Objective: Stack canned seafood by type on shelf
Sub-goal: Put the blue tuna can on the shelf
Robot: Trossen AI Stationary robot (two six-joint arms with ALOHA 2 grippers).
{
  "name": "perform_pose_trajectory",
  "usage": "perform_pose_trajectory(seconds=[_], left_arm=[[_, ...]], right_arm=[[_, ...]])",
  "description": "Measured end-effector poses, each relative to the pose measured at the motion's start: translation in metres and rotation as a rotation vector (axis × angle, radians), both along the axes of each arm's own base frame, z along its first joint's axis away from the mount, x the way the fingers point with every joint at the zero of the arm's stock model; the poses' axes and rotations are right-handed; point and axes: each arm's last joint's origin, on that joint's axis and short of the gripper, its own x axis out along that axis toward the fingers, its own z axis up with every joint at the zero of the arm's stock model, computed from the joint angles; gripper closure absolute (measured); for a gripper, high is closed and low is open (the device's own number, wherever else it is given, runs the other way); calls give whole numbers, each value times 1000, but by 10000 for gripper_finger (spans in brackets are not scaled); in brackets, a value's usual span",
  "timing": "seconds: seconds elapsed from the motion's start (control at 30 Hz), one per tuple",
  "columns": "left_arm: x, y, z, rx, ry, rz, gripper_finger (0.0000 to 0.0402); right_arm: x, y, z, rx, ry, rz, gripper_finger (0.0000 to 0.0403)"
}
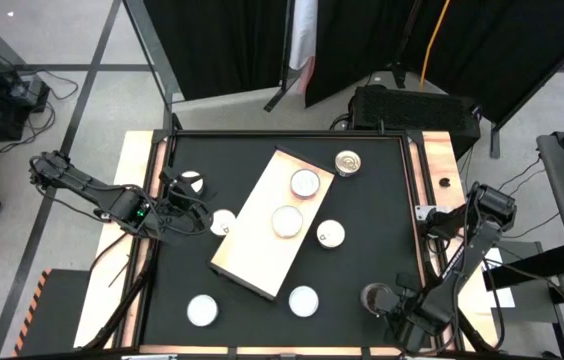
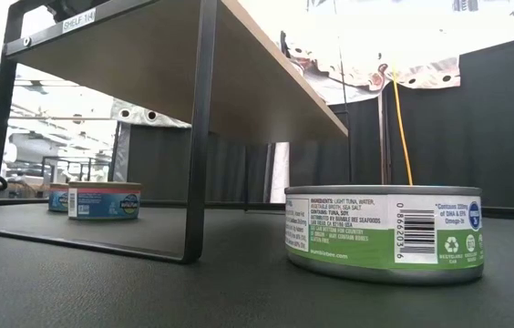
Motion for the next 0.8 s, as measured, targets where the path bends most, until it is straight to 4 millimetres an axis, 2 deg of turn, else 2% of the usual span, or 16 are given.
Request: perform_pose_trajectory(seconds=[0.27,0.6,0.8], left_arm=[[0,0,0,0,0,0,133],[0,0,0,-2,-3,0,133],[1,-1,1,-7,-20,-2,133]], right_arm=[[-3,4,-3,-4,-2,-8,394],[3,16,-34,-32,15,-5,394],[-3,20,-32,-16,5,-34,394]])
